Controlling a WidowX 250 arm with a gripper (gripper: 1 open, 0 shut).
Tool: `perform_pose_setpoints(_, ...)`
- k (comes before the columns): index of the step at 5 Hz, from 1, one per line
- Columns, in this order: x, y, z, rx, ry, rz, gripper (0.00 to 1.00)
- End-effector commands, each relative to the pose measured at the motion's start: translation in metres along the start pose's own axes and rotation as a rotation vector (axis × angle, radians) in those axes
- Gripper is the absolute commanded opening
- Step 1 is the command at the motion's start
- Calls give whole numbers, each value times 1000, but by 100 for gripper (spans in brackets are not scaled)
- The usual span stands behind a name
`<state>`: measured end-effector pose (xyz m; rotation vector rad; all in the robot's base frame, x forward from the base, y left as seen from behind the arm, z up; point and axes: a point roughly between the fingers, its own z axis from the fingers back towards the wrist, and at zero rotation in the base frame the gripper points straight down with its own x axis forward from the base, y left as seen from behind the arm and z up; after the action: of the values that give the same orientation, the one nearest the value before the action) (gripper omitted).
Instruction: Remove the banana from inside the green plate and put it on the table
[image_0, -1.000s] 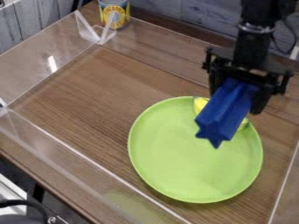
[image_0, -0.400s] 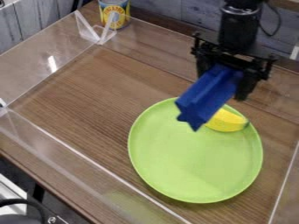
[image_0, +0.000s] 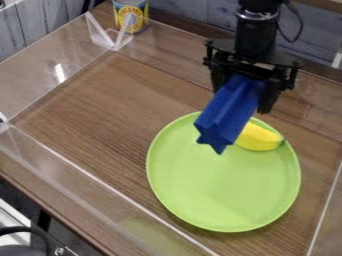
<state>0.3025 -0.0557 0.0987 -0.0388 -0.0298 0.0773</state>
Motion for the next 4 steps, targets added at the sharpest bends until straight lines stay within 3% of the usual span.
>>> perform_pose_setpoints(1,3,-12,21,-14,-65,3,0)
perform_pose_setpoints(4,0,-29,27,-14,-63,0,0)
